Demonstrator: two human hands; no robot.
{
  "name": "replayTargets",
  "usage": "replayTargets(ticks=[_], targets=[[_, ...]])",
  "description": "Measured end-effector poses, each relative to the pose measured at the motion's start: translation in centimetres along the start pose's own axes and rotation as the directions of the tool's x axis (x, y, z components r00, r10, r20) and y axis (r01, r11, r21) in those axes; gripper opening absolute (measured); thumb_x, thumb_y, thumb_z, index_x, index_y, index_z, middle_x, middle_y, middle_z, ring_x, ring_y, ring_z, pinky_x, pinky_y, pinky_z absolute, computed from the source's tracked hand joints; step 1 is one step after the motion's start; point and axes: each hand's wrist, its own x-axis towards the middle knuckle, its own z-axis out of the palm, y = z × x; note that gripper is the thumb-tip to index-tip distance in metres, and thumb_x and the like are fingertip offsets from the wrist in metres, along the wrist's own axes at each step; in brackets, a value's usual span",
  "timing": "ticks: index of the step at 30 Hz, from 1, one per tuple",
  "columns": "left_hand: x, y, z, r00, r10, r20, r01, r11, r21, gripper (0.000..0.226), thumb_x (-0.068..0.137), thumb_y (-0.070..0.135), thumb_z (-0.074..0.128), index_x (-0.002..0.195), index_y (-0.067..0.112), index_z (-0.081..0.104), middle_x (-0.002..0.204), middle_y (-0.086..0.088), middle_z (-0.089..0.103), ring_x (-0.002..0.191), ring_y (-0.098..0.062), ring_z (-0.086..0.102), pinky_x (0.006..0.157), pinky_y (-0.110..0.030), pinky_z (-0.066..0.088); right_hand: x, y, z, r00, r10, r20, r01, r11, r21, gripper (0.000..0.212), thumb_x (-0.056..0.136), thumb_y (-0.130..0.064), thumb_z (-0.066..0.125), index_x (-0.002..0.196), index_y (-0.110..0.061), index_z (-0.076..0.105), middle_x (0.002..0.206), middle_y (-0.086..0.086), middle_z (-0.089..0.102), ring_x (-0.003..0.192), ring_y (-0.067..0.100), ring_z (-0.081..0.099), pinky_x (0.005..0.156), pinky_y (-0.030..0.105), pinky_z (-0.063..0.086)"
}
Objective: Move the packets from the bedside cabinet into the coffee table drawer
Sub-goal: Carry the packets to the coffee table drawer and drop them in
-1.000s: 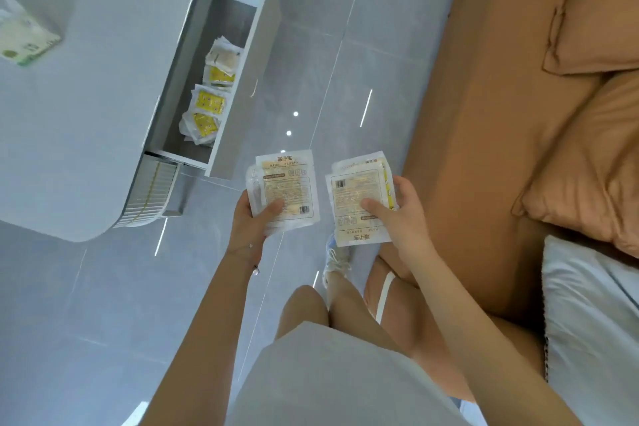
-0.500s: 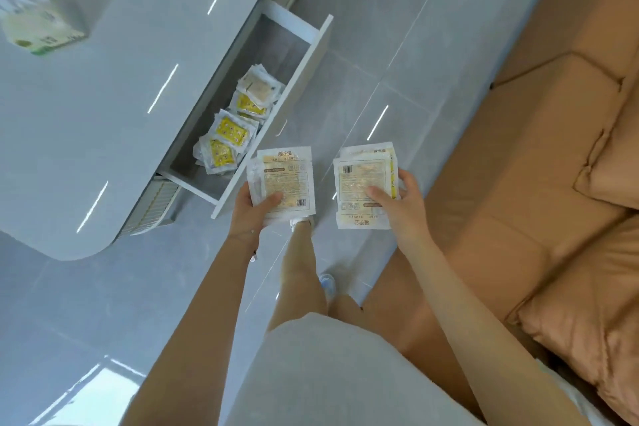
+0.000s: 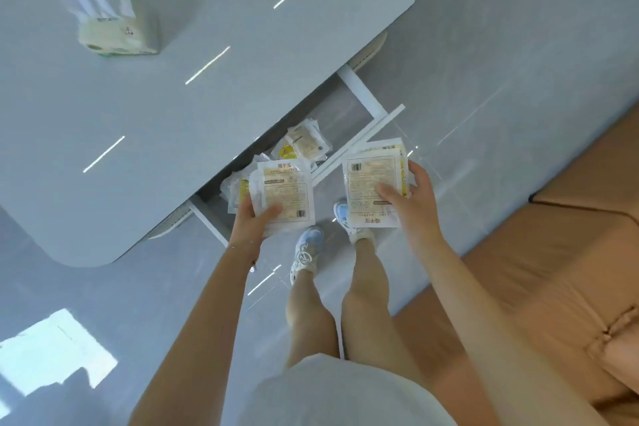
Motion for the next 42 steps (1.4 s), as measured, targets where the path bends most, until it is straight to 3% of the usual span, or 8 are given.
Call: replayTargets(ticks=[11,16,21,24,31,36,38,42], targets=[[9.3,-5.4,-1.6,0.906,-0.191,-0.379,0.056,0.939,-0.339,0.035,0.087,0.008,0.064,0.120,0.015,0.054,0.106,-0.006,0.065,0.095,-0.026,0.064,0.082,-0.041,0.055,15.2,2.1,7.8,0.947,0.078,0.311,0.053,0.919,-0.391,0.037,0.085,-0.014,0.070,0.119,-0.021,0.059,0.107,-0.007,0.068,0.095,0.006,0.066,0.069,0.018,0.055],[13.8,-9.2,-4.0,0.840,-0.263,-0.475,0.055,0.912,-0.407,0.024,0.090,0.006,0.058,0.113,0.012,0.055,0.095,-0.001,0.064,0.088,-0.022,0.064,0.070,-0.032,0.056,21.3,6.2,12.3,0.940,0.154,0.304,-0.018,0.914,-0.405,0.028,0.086,-0.009,0.068,0.113,-0.008,0.061,0.107,0.004,0.069,0.091,0.016,0.067,0.072,0.023,0.055],[18.7,-12.3,-5.9,0.827,-0.295,-0.479,0.068,0.898,-0.435,0.026,0.090,0.008,0.059,0.115,0.010,0.057,0.108,-0.010,0.064,0.102,-0.034,0.063,0.087,-0.049,0.053,26.0,11.2,16.6,0.922,0.230,0.311,-0.073,0.893,-0.444,0.018,0.085,-0.007,0.069,0.102,-0.012,0.064,0.102,0.007,0.069,0.088,0.022,0.068,0.073,0.032,0.057],[21.0,-13.7,-6.1,0.803,-0.318,-0.504,0.090,0.900,-0.426,0.027,0.088,0.010,0.061,0.114,0.015,0.060,0.107,-0.007,0.065,0.102,-0.029,0.064,0.088,-0.043,0.054,27.9,13.8,18.5,0.928,0.213,0.307,-0.025,0.857,-0.515,0.012,0.083,-0.008,0.072,0.092,-0.015,0.066,0.097,0.006,0.071,0.086,0.021,0.067,0.076,0.031,0.055],[23.8,-14.9,-6.5,0.716,-0.226,-0.661,0.177,0.974,-0.141,0.023,0.082,0.019,0.068,0.103,0.019,0.061,0.096,0.002,0.063,0.094,-0.024,0.064,0.085,-0.038,0.055,30.5,15.4,21.2,0.950,-0.070,0.304,0.271,0.669,-0.692,0.017,0.079,-0.016,0.074,0.085,-0.004,0.064,0.079,0.002,0.062,0.068,0.014,0.054,0.048,0.010,0.036],[24.3,-14.3,-6.0,0.658,-0.145,-0.739,0.220,0.976,0.004,0.018,0.080,0.025,0.071,0.087,0.018,0.055,0.092,0.004,0.057,0.085,-0.018,0.053,0.067,-0.025,0.044,30.9,15.9,21.8,0.939,-0.115,0.326,0.334,0.541,-0.772,0.040,0.075,-0.018,0.076,0.056,-0.016,0.041,0.068,0.005,0.049,0.053,0.011,0.038,0.046,0.019,0.028],[24.1,-14.1,-6.0,0.649,-0.139,-0.748,0.248,0.968,0.034,0.033,0.077,0.026,0.074,0.100,0.018,0.052,0.111,-0.003,0.057,0.091,-0.020,0.054,0.072,-0.031,0.048,30.4,15.5,21.6,0.947,-0.081,0.312,0.306,0.528,-0.792,0.022,0.078,-0.016,0.075,0.075,-0.010,0.054,0.076,0.002,0.057,0.062,0.011,0.051,0.049,0.016,0.036],[22.5,-13.5,-6.1,0.689,-0.043,-0.724,0.399,0.856,0.328,0.058,0.080,0.039,0.070,0.129,0.021,0.042,0.134,-0.011,0.040,0.124,-0.031,0.038,0.098,-0.045,0.040,28.6,14.2,20.5,0.941,-0.094,0.325,0.334,0.408,-0.849,0.046,0.081,-0.019,0.075,0.120,-0.013,0.050,0.114,0.005,0.063,0.099,0.023,0.063,0.068,0.029,0.047]])
